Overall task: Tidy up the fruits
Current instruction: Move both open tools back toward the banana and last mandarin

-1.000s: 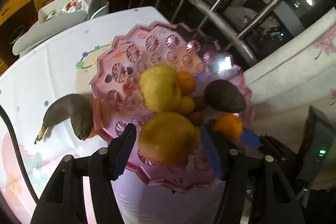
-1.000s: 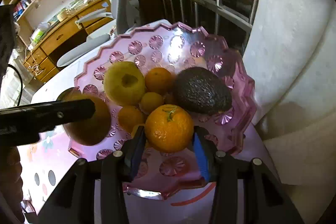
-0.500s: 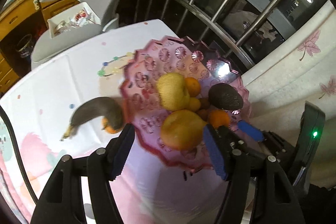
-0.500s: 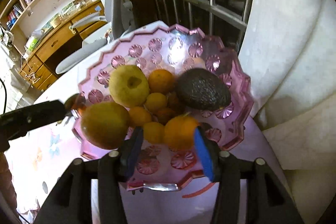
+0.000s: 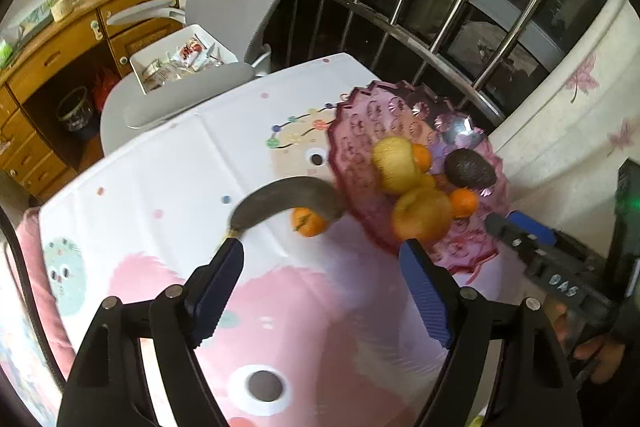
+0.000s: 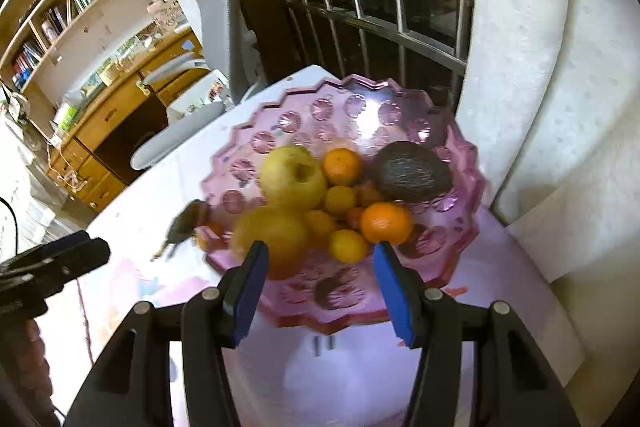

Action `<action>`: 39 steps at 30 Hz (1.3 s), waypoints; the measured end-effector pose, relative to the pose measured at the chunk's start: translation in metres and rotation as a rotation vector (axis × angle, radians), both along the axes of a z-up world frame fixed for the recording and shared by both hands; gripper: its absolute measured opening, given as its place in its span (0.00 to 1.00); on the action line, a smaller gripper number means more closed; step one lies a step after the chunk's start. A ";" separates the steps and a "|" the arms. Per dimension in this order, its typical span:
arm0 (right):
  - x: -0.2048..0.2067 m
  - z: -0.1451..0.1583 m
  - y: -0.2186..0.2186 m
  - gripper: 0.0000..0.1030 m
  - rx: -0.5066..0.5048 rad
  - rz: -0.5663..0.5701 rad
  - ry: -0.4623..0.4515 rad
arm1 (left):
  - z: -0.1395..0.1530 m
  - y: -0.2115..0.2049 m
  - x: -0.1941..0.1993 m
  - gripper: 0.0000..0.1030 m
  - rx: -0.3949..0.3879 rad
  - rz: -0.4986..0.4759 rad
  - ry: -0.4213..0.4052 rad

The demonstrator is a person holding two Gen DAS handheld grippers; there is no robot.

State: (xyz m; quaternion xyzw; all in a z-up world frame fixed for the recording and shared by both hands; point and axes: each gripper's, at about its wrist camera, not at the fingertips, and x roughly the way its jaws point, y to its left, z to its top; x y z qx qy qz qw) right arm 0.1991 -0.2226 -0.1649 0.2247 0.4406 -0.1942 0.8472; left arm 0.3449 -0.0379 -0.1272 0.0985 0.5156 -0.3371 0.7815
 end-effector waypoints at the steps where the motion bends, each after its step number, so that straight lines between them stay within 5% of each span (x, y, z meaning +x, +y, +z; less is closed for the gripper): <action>1: 0.000 0.002 0.005 0.53 0.000 -0.001 -0.007 | 0.000 0.004 0.001 0.77 0.011 -0.009 -0.010; 12: 0.011 0.002 0.064 0.53 -0.010 0.044 -0.053 | -0.016 0.023 0.031 0.77 0.067 -0.124 -0.090; 23: 0.042 -0.046 0.103 0.53 0.030 0.183 -0.025 | -0.078 -0.003 0.063 0.77 0.094 -0.222 -0.061; 39: 0.075 -0.098 0.126 0.50 -0.152 0.240 -0.019 | -0.118 -0.040 0.085 0.75 0.104 -0.302 -0.081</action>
